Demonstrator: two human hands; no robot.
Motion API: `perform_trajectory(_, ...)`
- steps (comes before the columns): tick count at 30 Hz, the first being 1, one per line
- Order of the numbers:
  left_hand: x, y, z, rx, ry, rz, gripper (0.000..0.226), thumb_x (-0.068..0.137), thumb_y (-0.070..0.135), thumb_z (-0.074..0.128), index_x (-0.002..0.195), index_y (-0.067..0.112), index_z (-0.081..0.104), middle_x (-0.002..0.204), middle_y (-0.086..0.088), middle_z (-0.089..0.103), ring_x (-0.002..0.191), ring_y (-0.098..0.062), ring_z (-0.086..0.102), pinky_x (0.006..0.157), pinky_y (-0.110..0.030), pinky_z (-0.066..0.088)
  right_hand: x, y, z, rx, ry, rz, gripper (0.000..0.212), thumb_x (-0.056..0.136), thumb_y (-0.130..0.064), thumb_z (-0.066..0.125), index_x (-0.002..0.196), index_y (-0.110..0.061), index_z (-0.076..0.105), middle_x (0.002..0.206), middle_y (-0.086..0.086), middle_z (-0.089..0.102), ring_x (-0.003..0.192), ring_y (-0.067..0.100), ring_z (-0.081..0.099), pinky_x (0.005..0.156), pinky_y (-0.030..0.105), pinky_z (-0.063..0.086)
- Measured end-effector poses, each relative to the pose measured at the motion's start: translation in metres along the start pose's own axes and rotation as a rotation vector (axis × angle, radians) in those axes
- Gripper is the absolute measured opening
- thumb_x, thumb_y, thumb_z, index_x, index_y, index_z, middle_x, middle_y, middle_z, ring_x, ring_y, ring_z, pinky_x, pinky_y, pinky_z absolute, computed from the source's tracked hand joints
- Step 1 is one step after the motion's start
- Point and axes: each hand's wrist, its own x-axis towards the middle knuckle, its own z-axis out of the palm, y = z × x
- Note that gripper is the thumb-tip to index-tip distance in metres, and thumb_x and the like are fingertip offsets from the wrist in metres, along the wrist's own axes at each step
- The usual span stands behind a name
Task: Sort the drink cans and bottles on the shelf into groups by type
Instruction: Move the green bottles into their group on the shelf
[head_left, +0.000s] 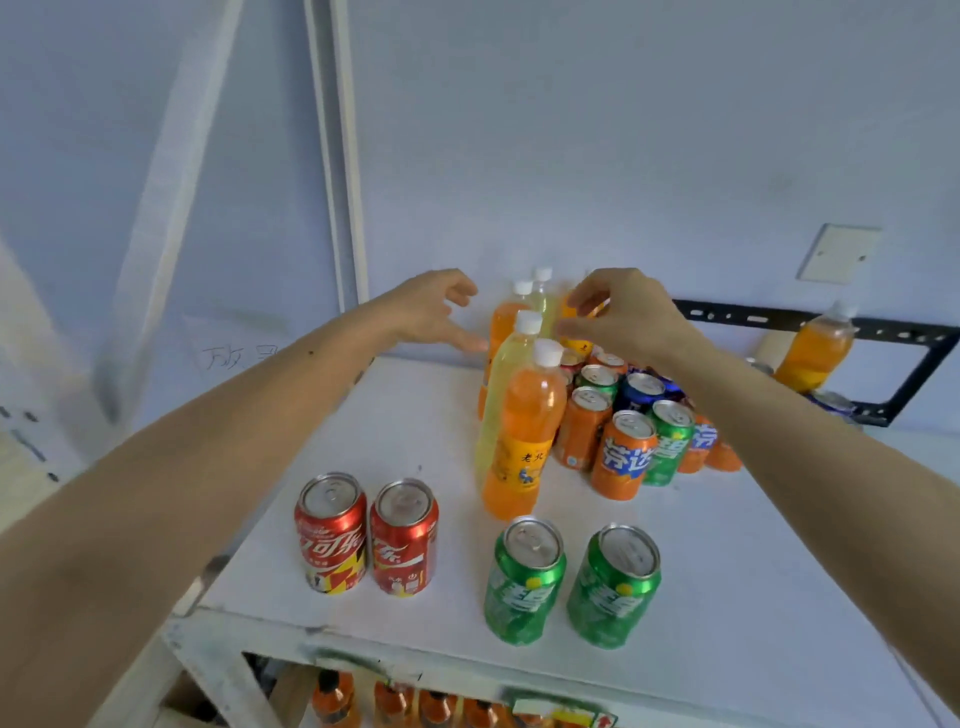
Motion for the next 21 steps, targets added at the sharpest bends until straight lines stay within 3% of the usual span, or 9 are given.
perform_trajectory(5,0.053,0.003,-0.017,-0.060,0.067,-0.088,0.078,0.069,0.033,0.086,0.136,0.018,0.048,0.132,0.001,0.054,0.116,-0.017,0.055,0.099,-0.035,0.047,0.050,0.022,0.017,0.022,-0.191,-0.001,0.041,0.077,-0.045,0.074,0.107,-0.017,0.068,0.107,-0.005,0.066,0.097,0.011,0.061,0.077,0.020,0.045)
perform_trajectory(8,0.088,0.003,-0.022,-0.078,0.083,-0.116,0.075,0.070,0.033,0.086,0.134,0.016,0.050,0.129,0.000,0.056,0.112,-0.018,0.056,0.092,-0.031,0.046,0.065,0.025,0.030,0.002,-0.372,0.014,0.055,0.073,-0.053,0.076,0.114,-0.018,0.068,0.110,-0.009,0.066,0.102,0.011,0.060,0.089,0.024,0.046)
perform_trajectory(10,0.113,0.005,-0.019,-0.071,0.065,-0.114,0.073,0.072,0.032,0.085,0.134,0.015,0.050,0.128,0.000,0.055,0.112,-0.018,0.055,0.089,-0.029,0.043,0.067,0.027,0.037,0.004,-0.455,0.004,0.042,0.071,-0.053,0.076,0.105,-0.028,0.069,0.098,-0.018,0.064,0.095,0.008,0.060,0.081,0.020,0.045)
perform_trajectory(12,0.142,0.010,-0.013,-0.057,0.038,-0.109,0.070,0.074,0.030,0.084,0.134,0.015,0.050,0.128,-0.001,0.055,0.111,-0.018,0.054,0.086,-0.030,0.043,0.069,0.031,0.045,0.011,-0.500,-0.007,0.016,0.072,-0.049,0.077,0.080,-0.041,0.065,0.078,-0.026,0.061,0.083,0.004,0.060,0.069,0.016,0.042)
perform_trajectory(14,0.173,0.015,-0.002,-0.025,-0.003,-0.098,0.071,0.073,0.031,0.084,0.133,0.015,0.050,0.130,-0.002,0.054,0.113,-0.019,0.054,0.091,-0.032,0.046,0.070,0.034,0.050,0.054,-0.525,-0.016,0.019,0.074,-0.046,0.076,0.065,-0.045,0.060,0.067,-0.026,0.060,0.074,-0.001,0.058,0.065,0.015,0.041)
perform_trajectory(18,0.220,0.023,0.021,0.071,-0.114,-0.093,0.080,0.071,0.035,0.084,0.138,0.015,0.045,0.137,-0.005,0.050,0.118,-0.023,0.053,0.094,-0.036,0.048,0.071,0.039,0.056,0.100,-0.608,-0.039,0.018,0.075,-0.046,0.075,0.087,-0.038,0.064,0.091,-0.019,0.068,0.092,0.003,0.064,0.085,0.027,0.050)
perform_trajectory(21,0.241,0.023,0.035,0.187,-0.193,-0.106,0.084,0.071,0.035,0.085,0.141,0.016,0.042,0.138,-0.004,0.047,0.116,-0.025,0.052,0.093,-0.042,0.050,0.070,0.040,0.054,0.117,-0.655,-0.022,0.014,0.080,-0.040,0.074,0.088,-0.040,0.062,0.088,-0.022,0.066,0.087,-0.003,0.062,0.081,0.021,0.047)
